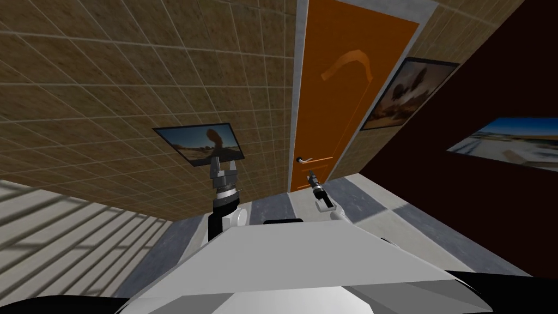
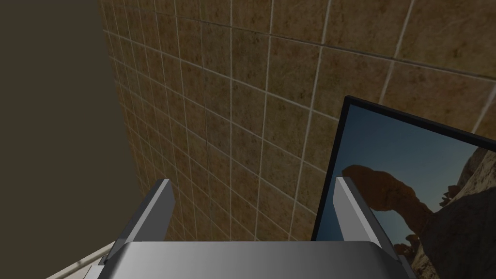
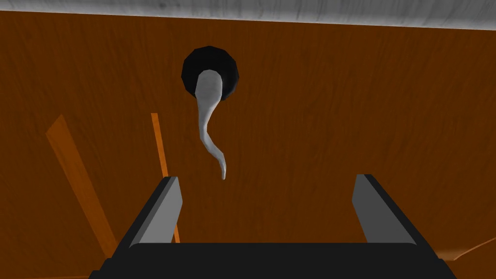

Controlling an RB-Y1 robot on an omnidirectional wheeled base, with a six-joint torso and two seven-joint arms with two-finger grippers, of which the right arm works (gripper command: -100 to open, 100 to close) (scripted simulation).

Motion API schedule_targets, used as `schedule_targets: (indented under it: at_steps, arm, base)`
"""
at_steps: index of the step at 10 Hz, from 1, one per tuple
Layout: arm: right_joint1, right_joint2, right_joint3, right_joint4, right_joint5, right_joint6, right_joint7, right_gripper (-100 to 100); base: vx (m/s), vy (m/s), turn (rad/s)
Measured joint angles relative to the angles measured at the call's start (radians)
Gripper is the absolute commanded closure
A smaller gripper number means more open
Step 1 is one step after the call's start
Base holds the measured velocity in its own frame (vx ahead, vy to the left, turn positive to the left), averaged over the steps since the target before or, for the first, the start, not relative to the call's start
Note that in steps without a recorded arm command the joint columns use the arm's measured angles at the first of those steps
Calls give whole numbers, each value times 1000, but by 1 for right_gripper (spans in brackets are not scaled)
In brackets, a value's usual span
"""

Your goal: Pull the door open

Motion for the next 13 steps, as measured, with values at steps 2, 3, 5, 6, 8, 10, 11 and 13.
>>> schedule_targets:
  at_steps: [2, 3, 5, 6, 8, 10, 11, 13]
  arm:
    - [-16, -8, 5, 36, -6, -3, -7, -100]
    - [-24, -10, 7, 53, -10, -2, -9, -100]
    - [-49, -14, 11, 104, -15, -12, -14, -100]
    - [-56, -17, 13, 118, -19, -11, -16, -100]
    - [-73, -26, 19, 161, -25, -18, -24, -100]
    - [-90, -31, 23, 195, -31, -17, -28, -100]
    - [-94, -35, 25, 206, -34, -17, -31, -100]
    - [-100, -35, 26, 218, -36, -17, -32, -100]
  base:
    - [44, -117, 148]
    - [37, -97, 84]
    - [39, -113, 149]
    - [43, -114, 106]
    - [45, -108, 141]
    - [27, -106, 115]
    - [31, -89, 70]
    - [62, -9, 81]
